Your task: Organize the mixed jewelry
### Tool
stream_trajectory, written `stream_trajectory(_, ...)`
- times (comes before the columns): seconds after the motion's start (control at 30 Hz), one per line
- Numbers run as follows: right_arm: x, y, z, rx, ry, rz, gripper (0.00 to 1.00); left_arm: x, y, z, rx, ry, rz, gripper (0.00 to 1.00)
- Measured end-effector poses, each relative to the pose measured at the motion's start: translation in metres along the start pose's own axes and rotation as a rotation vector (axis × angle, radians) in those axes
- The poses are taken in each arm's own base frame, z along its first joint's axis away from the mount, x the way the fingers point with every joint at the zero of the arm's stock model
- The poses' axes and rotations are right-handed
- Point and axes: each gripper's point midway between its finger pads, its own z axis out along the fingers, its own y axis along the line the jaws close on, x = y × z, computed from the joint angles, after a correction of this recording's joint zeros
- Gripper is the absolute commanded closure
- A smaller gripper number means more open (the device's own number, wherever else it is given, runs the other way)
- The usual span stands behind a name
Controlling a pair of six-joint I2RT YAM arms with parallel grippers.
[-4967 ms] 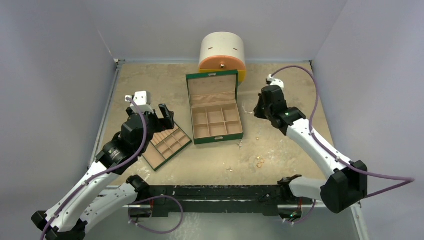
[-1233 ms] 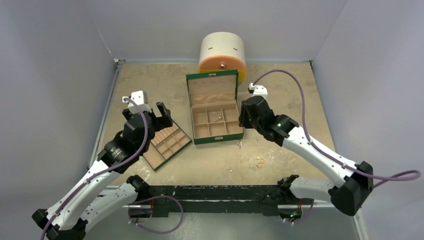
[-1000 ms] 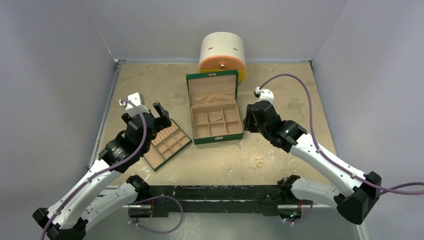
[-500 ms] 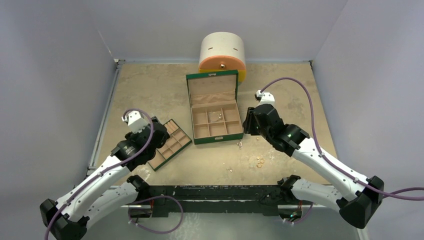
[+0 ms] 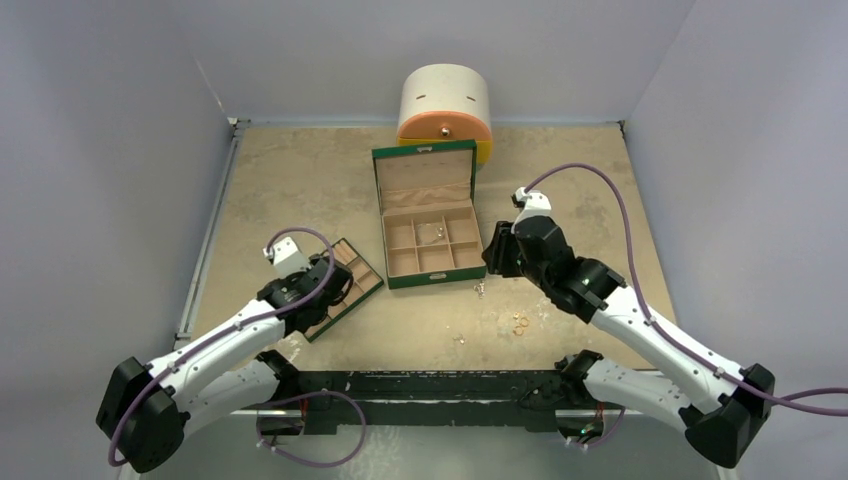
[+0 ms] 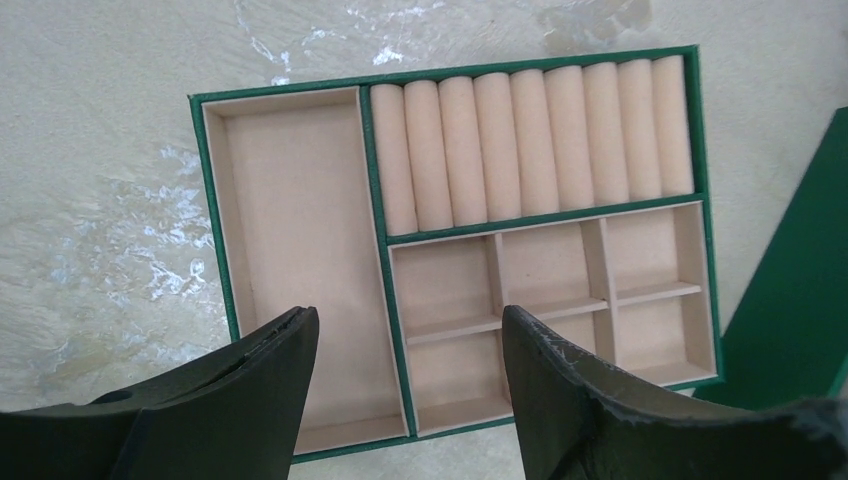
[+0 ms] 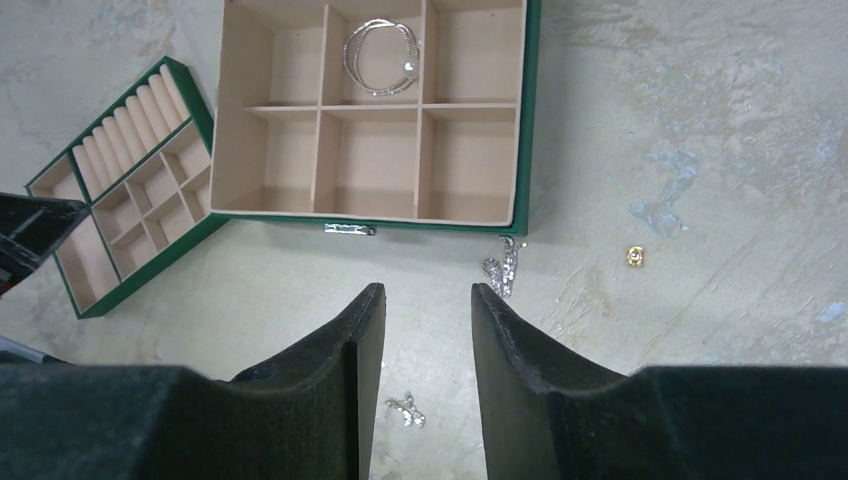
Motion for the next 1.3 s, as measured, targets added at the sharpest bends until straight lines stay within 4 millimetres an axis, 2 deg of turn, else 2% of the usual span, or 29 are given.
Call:
stream_trajectory(0.13, -0.003, 0.001, -0.004, -0.012, -0.012, 0.004, 0.60, 0.010, 0.003, 0.008, -0.016, 0.011, 0.005, 0.40)
stream_trajectory(0.3, -0.004, 0.001, -0.008, -0.021, -0.026, 0.009, 0.60, 0.018, 0.006, 0.014, -0.019, 0.015, -0.003, 0.43)
stream_trajectory(0.4, -0.004, 0.001, -0.009, -0.022, -0.027, 0.010, 0.60, 0.022, 0.010, 0.019, -0.030, 0.016, -0.007, 0.49)
stream_trajectory(0.87, -0.002, 0.005, -0.008, -0.043, -0.017, 0.022, 0.60, 0.032, 0.017, 0.037, -0.051, 0.035, -0.053, 0.67)
stream_trajectory(1.3, 0.002, 0.008, -0.003, -0.049, 0.003, 0.026, 0.60, 0.031, 0.012, 0.040, -0.030, 0.033, -0.062, 0.94)
